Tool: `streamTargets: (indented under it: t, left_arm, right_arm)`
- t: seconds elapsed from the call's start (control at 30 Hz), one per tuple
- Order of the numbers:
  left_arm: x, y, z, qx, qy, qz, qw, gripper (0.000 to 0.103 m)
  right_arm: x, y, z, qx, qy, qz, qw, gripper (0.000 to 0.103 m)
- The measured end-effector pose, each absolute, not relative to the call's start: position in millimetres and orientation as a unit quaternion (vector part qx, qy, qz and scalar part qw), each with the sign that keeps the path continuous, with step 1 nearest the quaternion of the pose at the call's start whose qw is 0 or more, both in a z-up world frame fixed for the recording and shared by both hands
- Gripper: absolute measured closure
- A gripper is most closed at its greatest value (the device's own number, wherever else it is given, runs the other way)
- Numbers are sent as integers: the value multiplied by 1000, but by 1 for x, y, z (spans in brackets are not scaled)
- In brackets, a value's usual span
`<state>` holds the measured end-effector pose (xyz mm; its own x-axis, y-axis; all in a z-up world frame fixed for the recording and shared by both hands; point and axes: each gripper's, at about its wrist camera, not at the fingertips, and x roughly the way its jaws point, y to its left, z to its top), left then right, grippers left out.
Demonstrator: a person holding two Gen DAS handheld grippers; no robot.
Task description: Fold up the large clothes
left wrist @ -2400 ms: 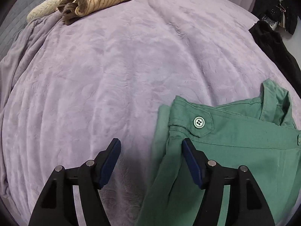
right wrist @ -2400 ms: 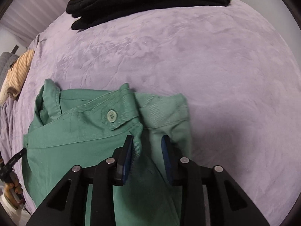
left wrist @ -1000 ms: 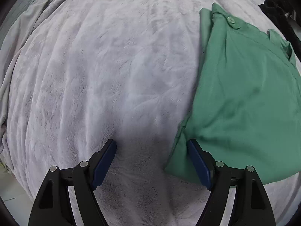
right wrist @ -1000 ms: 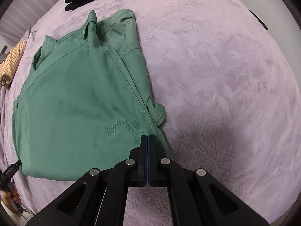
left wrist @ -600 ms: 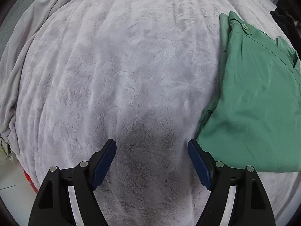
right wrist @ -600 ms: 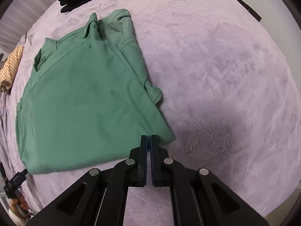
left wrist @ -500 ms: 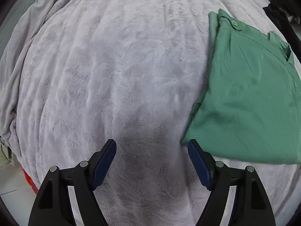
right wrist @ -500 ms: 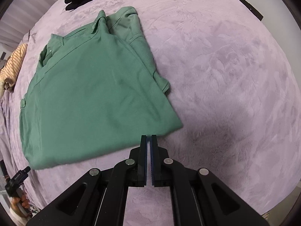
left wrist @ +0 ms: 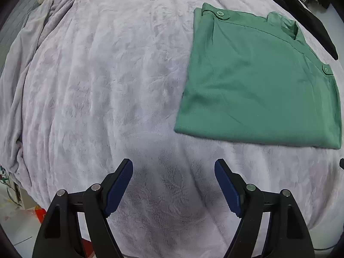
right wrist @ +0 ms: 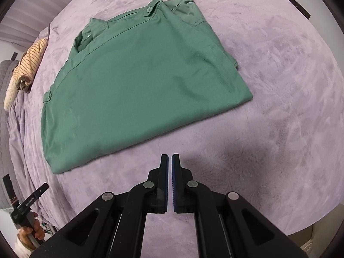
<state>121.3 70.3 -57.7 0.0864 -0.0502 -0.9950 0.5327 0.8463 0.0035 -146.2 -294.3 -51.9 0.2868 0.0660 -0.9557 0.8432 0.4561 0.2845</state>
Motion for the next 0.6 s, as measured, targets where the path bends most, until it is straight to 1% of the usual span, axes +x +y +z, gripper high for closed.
streamTargets:
  t: [0.1,0.13,0.2,0.23,0.27,0.3,0.43,0.53,0.6]
  left_arm:
    - [114,74,-53,186,637,-200,721,23]
    - [113,74,-52,184,635,-203,723,17]
    - [111,76,-49,179,630,-205,727,0]
    - [109,78,-46,176,626,-207,731,0]
    - [110,78,-44,175,625,-209,731,0]
    - [110,79,-43,173,626,-209,731,0]
    - [110,80,-44,161,635,-214,725,0]
    - [113,80,-46,172,630,-211,727,0]
    - [111,78,-45,183,628,-211,726,0]
  right_arm:
    - [-136,-283,-47,430,526,-279,679,99]
    - [-130,-280,-46,425,528,-279,680,99]
    - [-125,-273,-43,419,533,-276,682,87]
    - [-122,-271,-41,419,534,-275,682,63]
    - [-120,-268,-38,417,533,-274,684,41]
    - [-118,-266,-35,413,531,-272,688,39]
    - [-106,-256,-27,397,538,-261,696,39]
    - [-97,-249,-22,390,543,-254,699,38]
    - [-90,-243,-19,386,544,-247,703,32]
